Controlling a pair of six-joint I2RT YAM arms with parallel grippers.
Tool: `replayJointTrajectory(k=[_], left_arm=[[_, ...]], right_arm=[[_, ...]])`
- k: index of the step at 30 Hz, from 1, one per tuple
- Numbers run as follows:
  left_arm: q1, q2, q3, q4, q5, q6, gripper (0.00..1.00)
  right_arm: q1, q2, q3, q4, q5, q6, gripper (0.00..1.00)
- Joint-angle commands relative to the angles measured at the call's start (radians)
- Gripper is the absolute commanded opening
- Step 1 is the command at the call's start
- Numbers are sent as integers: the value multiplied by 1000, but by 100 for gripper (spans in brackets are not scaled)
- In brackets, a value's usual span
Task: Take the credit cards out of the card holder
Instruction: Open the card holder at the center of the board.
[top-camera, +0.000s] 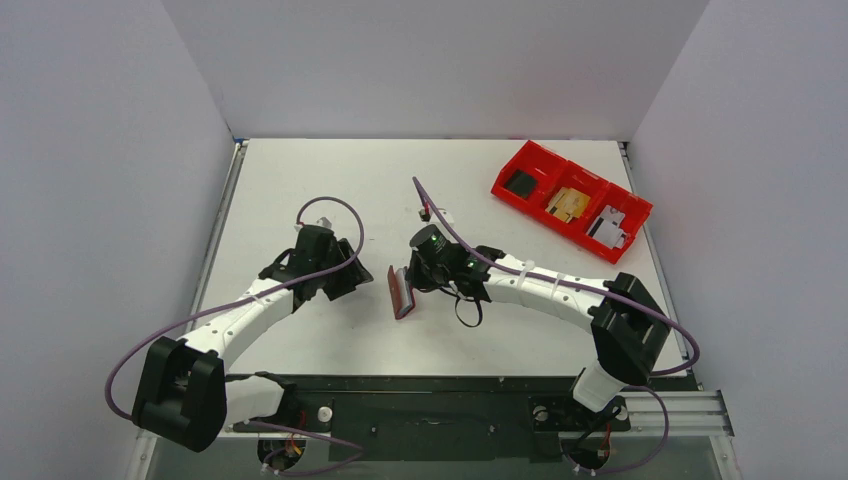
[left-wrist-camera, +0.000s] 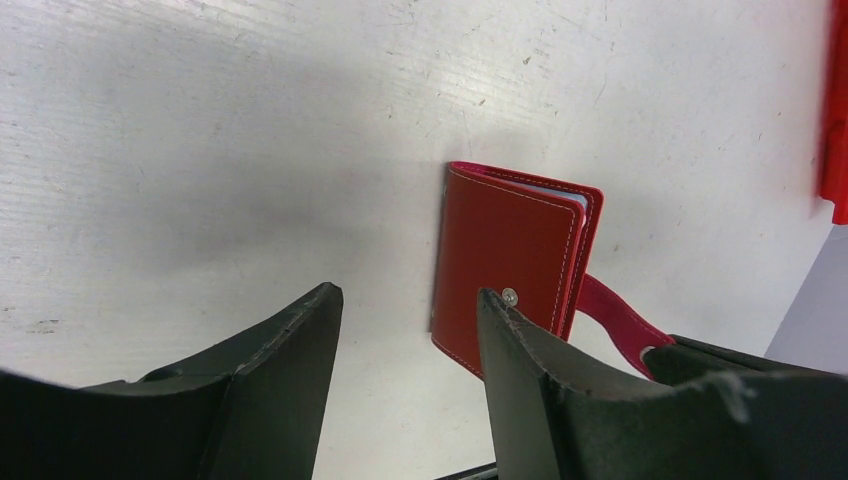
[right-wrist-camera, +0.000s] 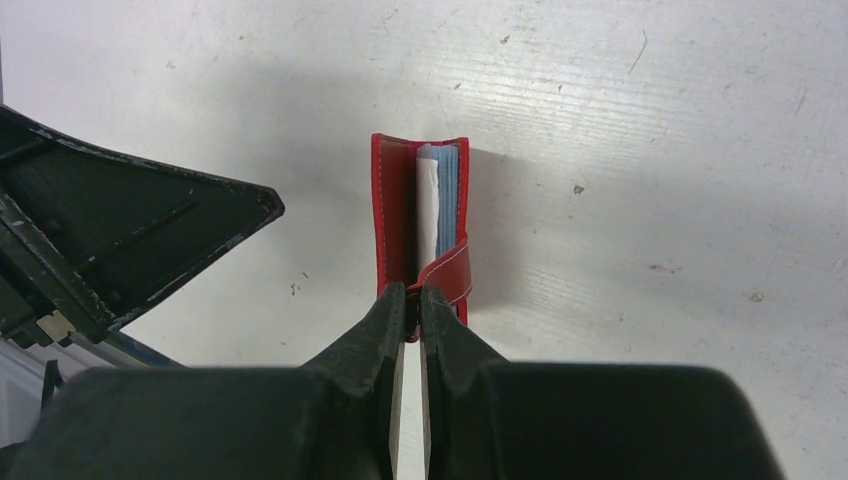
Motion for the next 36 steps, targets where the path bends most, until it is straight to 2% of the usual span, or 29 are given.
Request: replayJointTrajectory(k=[1, 17, 22, 36], left_arm=[[-3, -33, 10, -13, 20, 7, 50], [-3, -83, 14, -55, -23, 37, 50], [-5, -41, 10, -21, 12, 42, 50], [-72, 111, 29, 71, 41, 24, 48]], right_arm=[[25, -33, 40, -11, 32, 2, 0], [36, -55, 120, -64, 47, -17, 0], [33, -48, 103, -68, 59, -15, 0], [-82, -139, -174, -67, 160, -47, 0]])
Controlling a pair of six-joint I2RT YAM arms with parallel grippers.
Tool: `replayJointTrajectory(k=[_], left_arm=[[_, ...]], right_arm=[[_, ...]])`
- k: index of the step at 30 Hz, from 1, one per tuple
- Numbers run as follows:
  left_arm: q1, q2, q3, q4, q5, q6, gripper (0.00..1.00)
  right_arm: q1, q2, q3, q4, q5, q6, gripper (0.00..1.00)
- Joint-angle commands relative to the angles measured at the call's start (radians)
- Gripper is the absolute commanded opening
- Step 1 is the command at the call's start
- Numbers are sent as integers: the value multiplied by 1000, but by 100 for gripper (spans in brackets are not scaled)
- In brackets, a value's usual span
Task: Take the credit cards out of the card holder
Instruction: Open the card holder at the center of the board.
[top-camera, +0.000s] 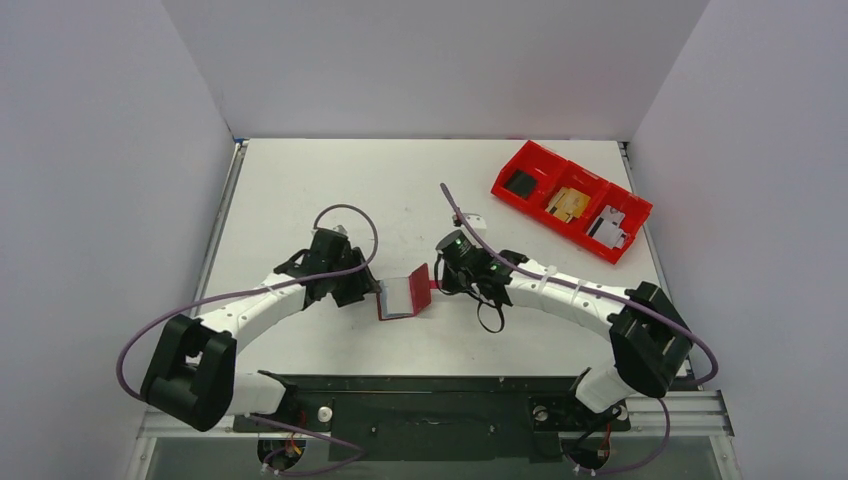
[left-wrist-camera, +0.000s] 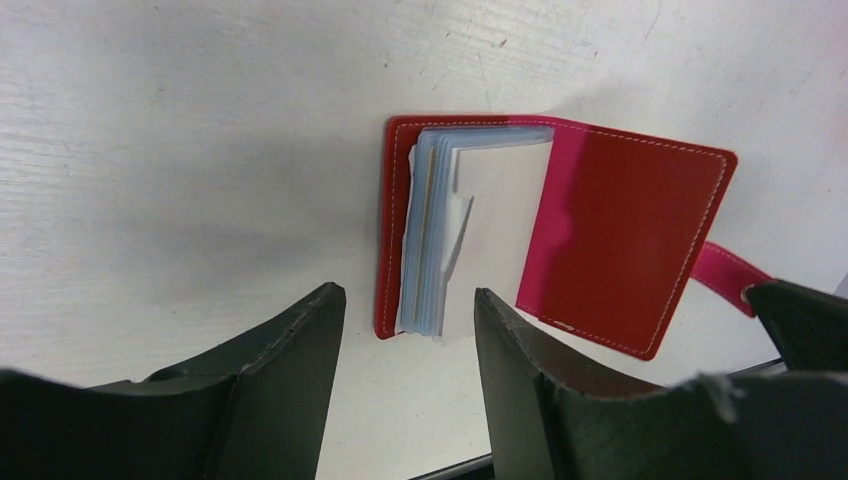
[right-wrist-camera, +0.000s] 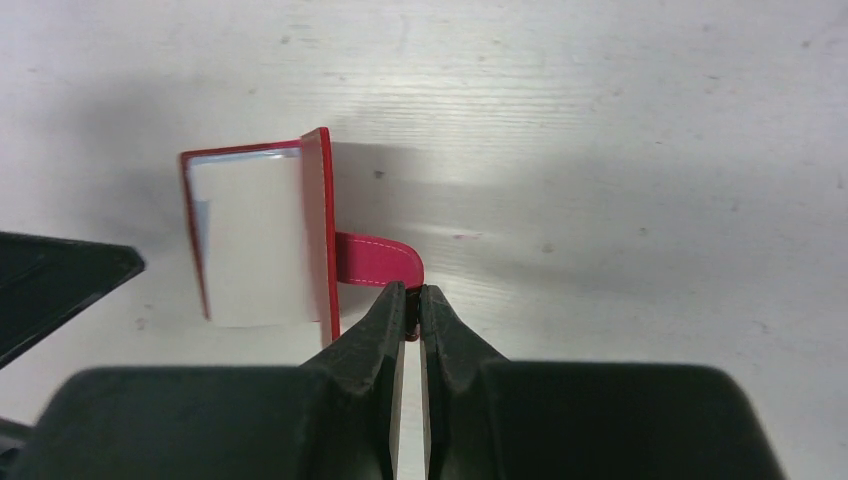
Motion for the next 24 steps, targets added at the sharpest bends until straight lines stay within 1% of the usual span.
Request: replayJointTrajectory(k=[1, 7, 14, 24], left_arm=[[-30, 51, 38, 72, 11, 3, 48], [-62, 107, 64, 81, -3, -2, 42], [-82, 144, 84, 70, -21, 1, 41], [-84, 107, 82, 23, -102, 11, 40]], right_arm=[[-31, -32, -53, 15, 64, -37, 0], [-65, 16, -97, 59, 54, -61, 0], [-87, 98, -106, 121, 34, -69, 0], [-113, 155, -115, 149, 26, -72, 0]])
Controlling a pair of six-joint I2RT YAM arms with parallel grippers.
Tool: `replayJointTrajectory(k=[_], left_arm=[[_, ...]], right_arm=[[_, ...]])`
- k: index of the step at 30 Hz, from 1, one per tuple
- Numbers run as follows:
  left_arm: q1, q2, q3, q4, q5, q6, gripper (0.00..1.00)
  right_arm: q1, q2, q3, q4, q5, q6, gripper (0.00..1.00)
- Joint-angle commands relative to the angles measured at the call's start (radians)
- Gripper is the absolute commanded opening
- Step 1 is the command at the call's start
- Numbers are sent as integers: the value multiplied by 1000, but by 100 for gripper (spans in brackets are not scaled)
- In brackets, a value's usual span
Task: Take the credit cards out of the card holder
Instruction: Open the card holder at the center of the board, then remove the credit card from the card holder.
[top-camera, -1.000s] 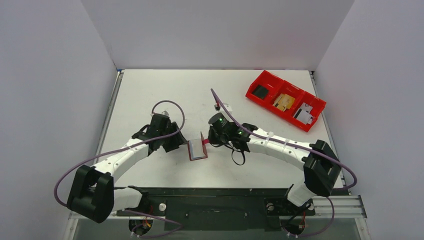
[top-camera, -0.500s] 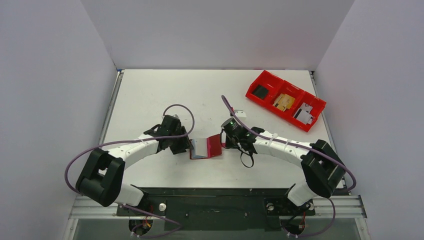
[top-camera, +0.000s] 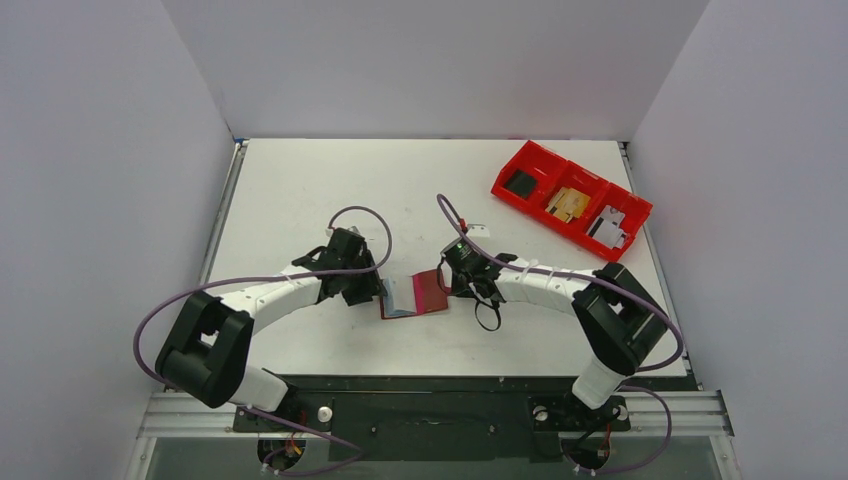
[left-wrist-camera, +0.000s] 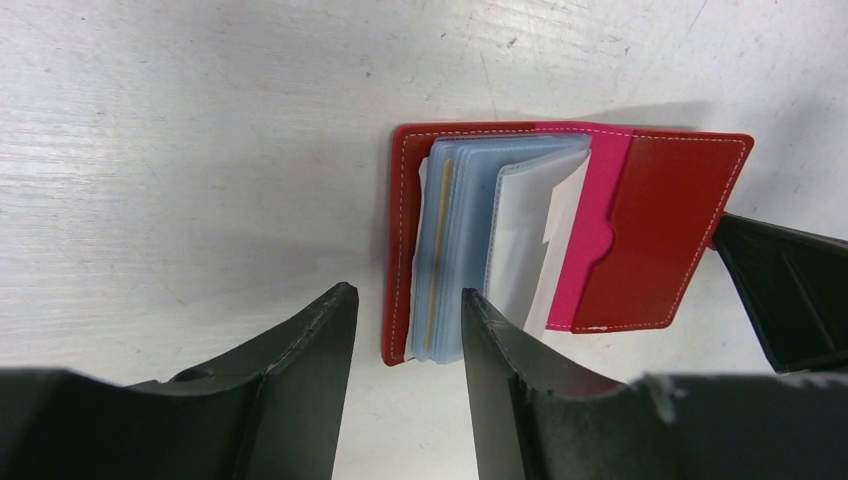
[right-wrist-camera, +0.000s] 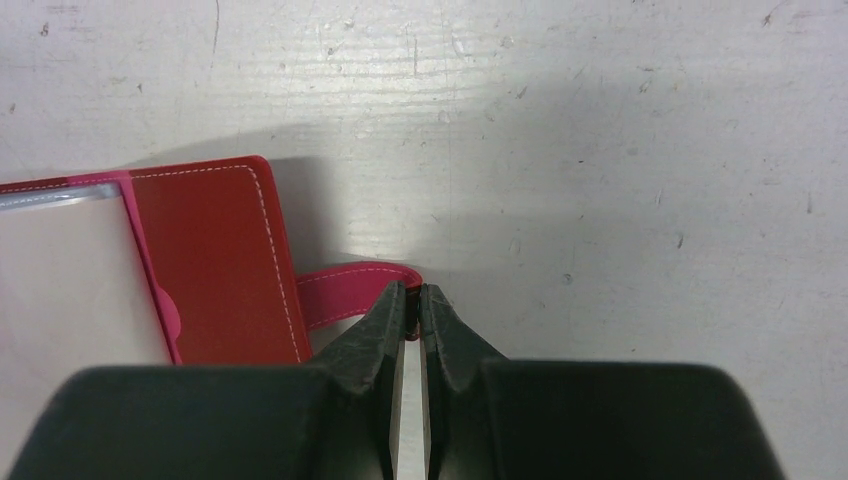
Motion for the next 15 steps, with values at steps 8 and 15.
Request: replayJointTrajectory(k=[8, 15], left_arm=[[-16, 6, 38, 9, -47, 17, 37], [-43, 54, 73, 21, -42, 14, 37]], right_arm=[[-14, 23, -7, 51, 6, -9, 0], [-15, 21, -6, 52, 2, -10, 0]])
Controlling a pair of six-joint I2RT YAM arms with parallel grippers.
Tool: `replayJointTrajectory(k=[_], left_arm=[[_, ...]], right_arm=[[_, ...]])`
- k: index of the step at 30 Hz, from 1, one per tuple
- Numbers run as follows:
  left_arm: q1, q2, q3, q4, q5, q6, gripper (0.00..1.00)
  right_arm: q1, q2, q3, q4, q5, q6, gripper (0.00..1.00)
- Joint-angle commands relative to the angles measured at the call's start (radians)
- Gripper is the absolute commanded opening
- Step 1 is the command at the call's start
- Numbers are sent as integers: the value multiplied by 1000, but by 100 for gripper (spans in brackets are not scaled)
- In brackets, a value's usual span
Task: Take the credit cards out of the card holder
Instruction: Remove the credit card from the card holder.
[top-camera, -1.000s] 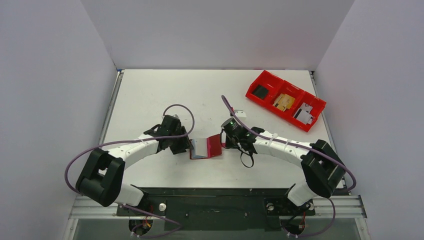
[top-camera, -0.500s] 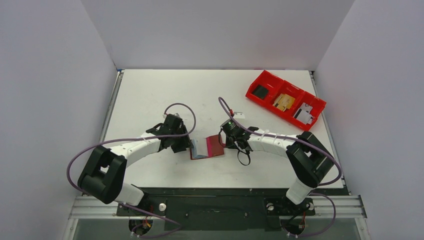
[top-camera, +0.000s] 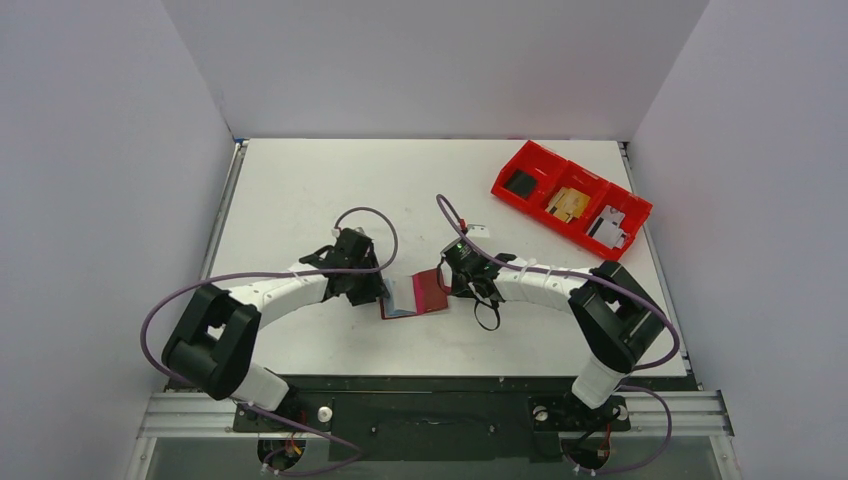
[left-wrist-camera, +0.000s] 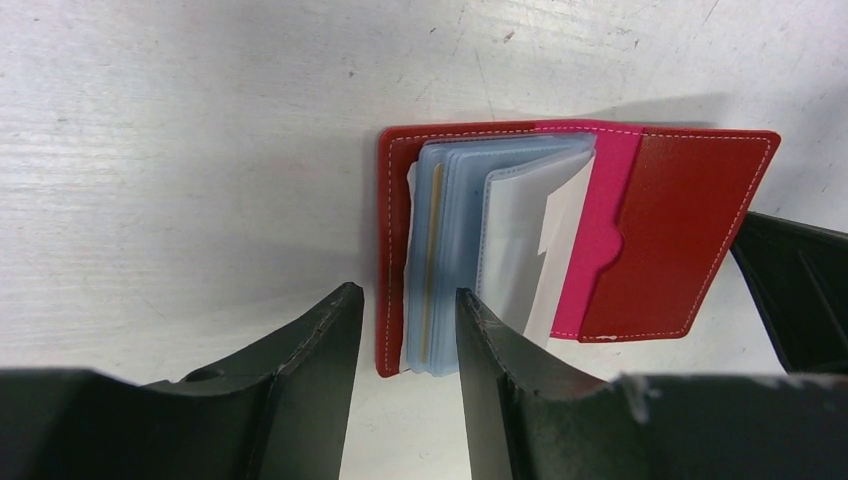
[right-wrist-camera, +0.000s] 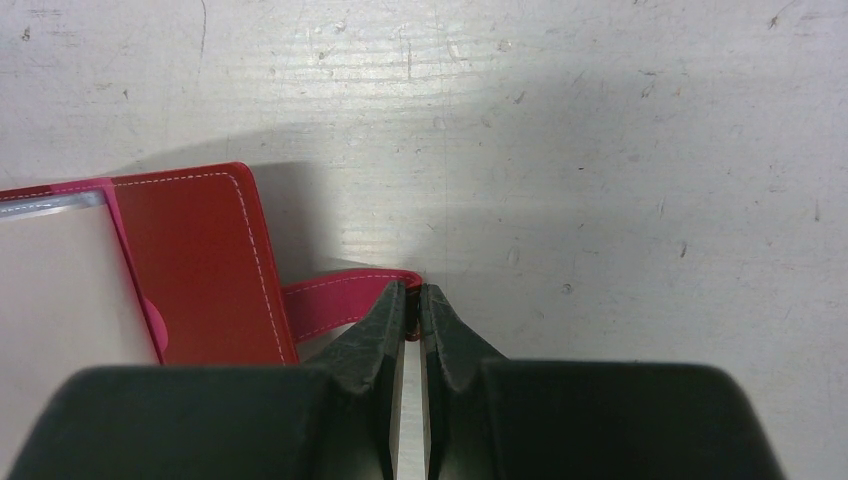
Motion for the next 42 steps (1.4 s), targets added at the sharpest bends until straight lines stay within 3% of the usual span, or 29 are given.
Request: replayJointTrajectory(k=[1, 14, 22, 26, 34, 42], left_arm=[[-19, 25, 62, 30, -7, 11, 37], [-71, 65, 141, 3, -20, 20, 36], [-112, 123, 217, -4, -20, 23, 36], [-141, 157, 265, -11, -20, 21, 36], [-184, 267, 333, 17, 13, 0, 35], [-200, 353, 365, 40, 35, -14, 32]], right_arm=[[-4, -3, -5, 30, 4, -8, 0], [-5, -48, -4, 29, 3, -14, 0], [-6, -147, 22, -6, 2, -19, 30], [-7, -220, 40, -36, 10, -21, 36], [-8, -314, 58, -80, 31, -20, 37], [-8, -314, 41, -78, 20, -12, 29]])
